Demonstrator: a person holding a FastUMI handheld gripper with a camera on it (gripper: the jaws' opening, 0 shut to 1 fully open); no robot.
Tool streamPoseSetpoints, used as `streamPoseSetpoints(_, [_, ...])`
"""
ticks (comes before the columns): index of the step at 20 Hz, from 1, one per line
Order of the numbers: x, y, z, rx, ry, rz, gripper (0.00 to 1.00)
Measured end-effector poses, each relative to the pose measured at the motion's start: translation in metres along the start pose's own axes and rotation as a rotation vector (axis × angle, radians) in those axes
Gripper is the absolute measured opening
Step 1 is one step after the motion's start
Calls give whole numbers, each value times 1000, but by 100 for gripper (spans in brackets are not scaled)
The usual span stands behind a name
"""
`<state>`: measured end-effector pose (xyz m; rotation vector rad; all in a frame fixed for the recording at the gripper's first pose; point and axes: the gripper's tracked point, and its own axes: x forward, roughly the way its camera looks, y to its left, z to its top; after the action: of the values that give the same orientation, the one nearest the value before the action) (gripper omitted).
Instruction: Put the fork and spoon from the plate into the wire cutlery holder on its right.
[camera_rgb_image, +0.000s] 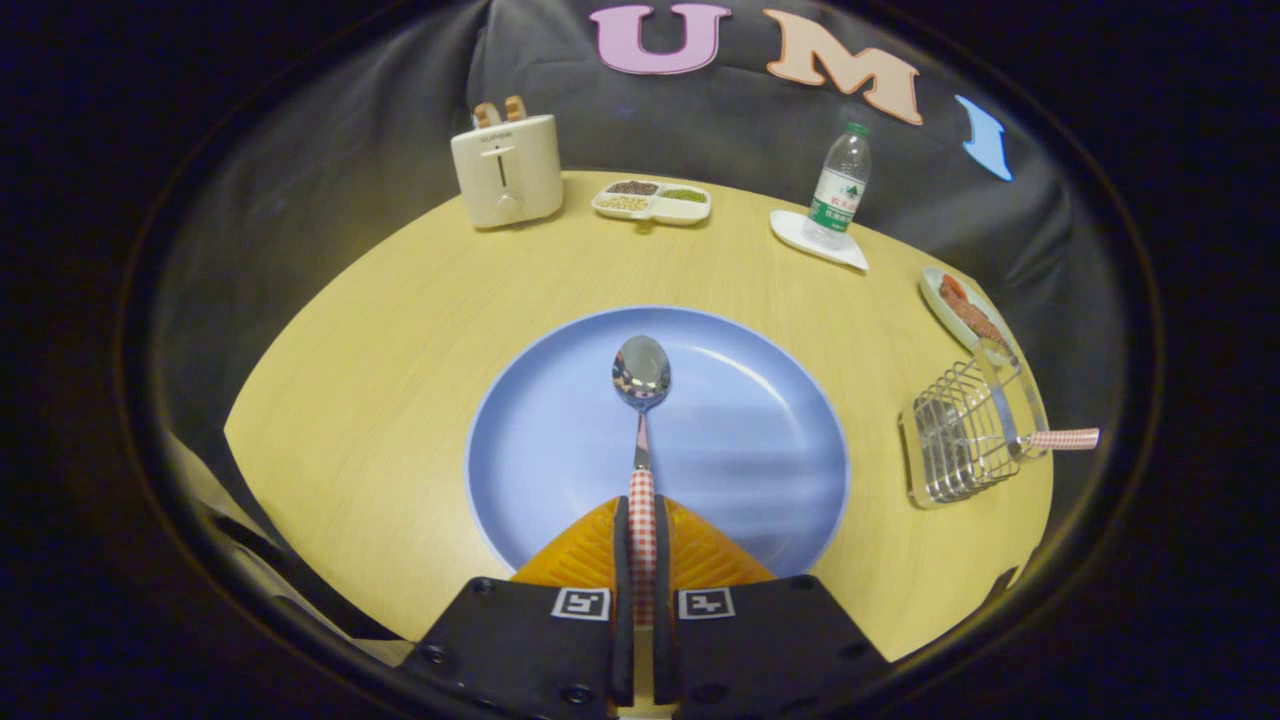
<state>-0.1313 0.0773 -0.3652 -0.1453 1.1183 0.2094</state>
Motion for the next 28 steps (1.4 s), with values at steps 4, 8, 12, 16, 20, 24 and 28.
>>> streamPoseSetpoints(4, [-18, -19, 11, -12, 18, 21, 11])
streamPoseSetpoints(8, [-36, -46, 23, -47, 31, 38, 11])
streamPoseSetpoints(12, [-50, -73, 36, -61, 31, 61, 11])
streamPoseSetpoints(16, [-64, -99, 47, -79, 33, 75, 11])
streamPoseSetpoints(20, [-76, -125, 54, -101, 42, 86, 11])
streamPoseSetpoints(24, [-82, -153, 56, -146, 73, 82, 11])
streamPoseSetpoints(28, [-94, -185, 55, -198, 114, 79, 11])
